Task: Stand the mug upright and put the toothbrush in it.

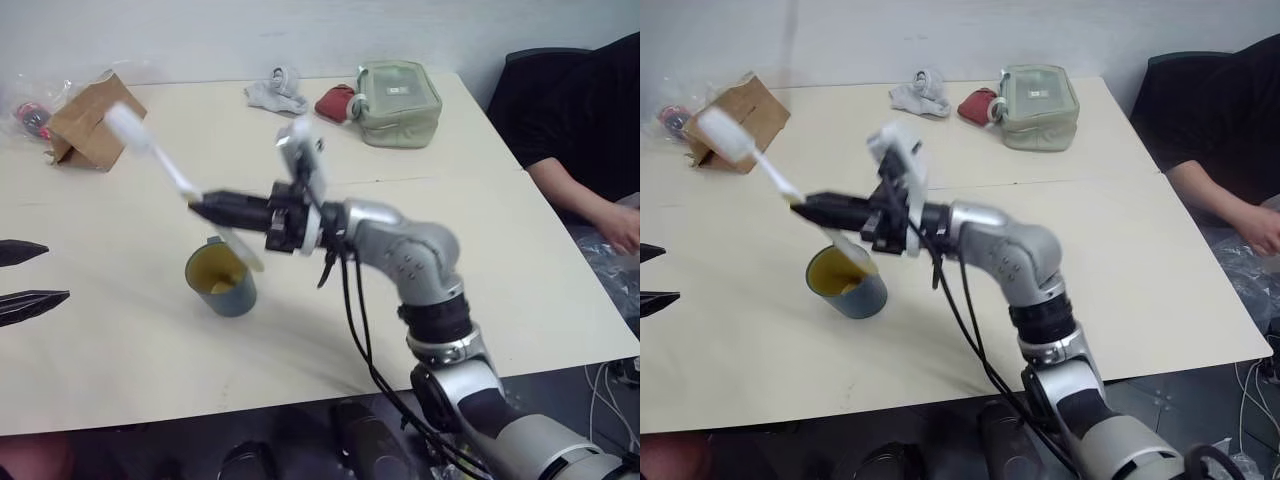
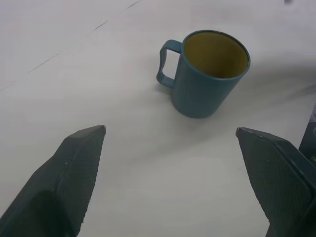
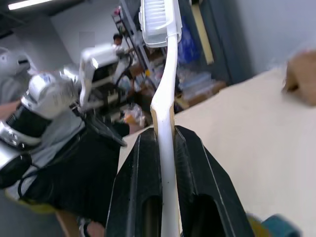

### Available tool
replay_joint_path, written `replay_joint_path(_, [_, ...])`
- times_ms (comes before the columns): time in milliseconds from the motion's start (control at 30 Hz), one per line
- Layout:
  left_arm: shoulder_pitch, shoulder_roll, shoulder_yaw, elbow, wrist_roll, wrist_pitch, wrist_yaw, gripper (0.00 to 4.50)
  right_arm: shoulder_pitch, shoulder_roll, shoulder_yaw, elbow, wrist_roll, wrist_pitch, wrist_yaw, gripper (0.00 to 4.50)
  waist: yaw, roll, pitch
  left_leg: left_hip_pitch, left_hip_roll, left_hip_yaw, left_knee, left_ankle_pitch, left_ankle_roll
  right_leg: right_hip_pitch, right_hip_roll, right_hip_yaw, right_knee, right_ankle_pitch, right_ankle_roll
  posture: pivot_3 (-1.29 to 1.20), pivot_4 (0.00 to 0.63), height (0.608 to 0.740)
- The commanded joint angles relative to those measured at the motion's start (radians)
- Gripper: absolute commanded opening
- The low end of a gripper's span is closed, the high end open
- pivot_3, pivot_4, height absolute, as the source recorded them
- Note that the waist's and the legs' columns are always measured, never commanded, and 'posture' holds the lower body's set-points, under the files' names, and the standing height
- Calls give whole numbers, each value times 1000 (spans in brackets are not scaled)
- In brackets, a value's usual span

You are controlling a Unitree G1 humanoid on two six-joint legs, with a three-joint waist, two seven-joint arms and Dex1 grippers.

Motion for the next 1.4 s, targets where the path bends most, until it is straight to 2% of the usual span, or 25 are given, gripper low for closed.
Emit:
replay_joint_path(33, [-29,30,11,19,-6,-6,0,4500,-37,53,33,37,-52,-122,23,61,-3,-1,0,0,0,0,0,0,0,0,0,0,0,0,0,0,150,740])
replay_joint_path(333, [-25,39,26,9,2,-1,-12,4500,-98,160,81,324,-210,-410,70,61,-18,-2,-1,0,0,0,-2,1,-1,0,0,-2,0,0,-1,0,150,740])
replay_joint_path(600, [-26,45,26,6,11,-5,-12,4500,-83,193,95,433,-257,-494,96,61,-23,-1,-1,0,1,0,-2,1,-2,0,0,-1,0,0,-1,0,150,740])
replay_joint_path(667, [-34,51,19,12,9,-5,-11,4500,-69,195,98,427,-254,-489,98,804,-22,-2,-1,0,1,0,-2,1,-2,0,0,-1,0,-1,-1,0,150,740])
replay_joint_path(733, [-50,57,-3,20,3,-7,-4,4500,-47,187,100,396,-239,-466,104,1211,-22,-2,-1,1,1,0,-2,1,-2,0,-1,-2,0,-1,-1,0,150,740])
replay_joint_path(867, [-93,55,-56,30,-10,-16,9,4500,-8,161,98,306,-202,-405,110,2539,-19,-1,-1,1,1,0,-3,1,-2,0,-1,-1,0,-1,-1,0,150,740])
replay_joint_path(967, [-139,51,-97,38,-20,-15,23,4500,18,132,94,233,-181,-361,105,3371,-17,-2,-1,1,1,-1,-3,1,-3,0,-1,-2,0,-1,-1,0,150,740])
replay_joint_path(1100, [-195,37,-146,43,-35,-3,45,4500,33,-2,63,71,-147,-251,126,4471,-14,-3,-2,1,1,-1,-3,1,-3,0,-1,-1,0,-1,-1,0,150,740])
replay_joint_path(1300, [-198,32,-161,35,-56,22,34,4500,33,-364,-60,-153,-6,-41,263,4471,7,-3,-1,0,0,-2,-4,1,-2,0,-1,-1,-2,-1,-1,0,150,740])
replay_joint_path(1400, [-176,39,-133,33,-57,33,12,4500,116,-795,-144,-227,11,-8,548,4471,20,0,1,0,0,-2,-6,1,-2,0,0,-1,-5,-1,-1,0,150,740])
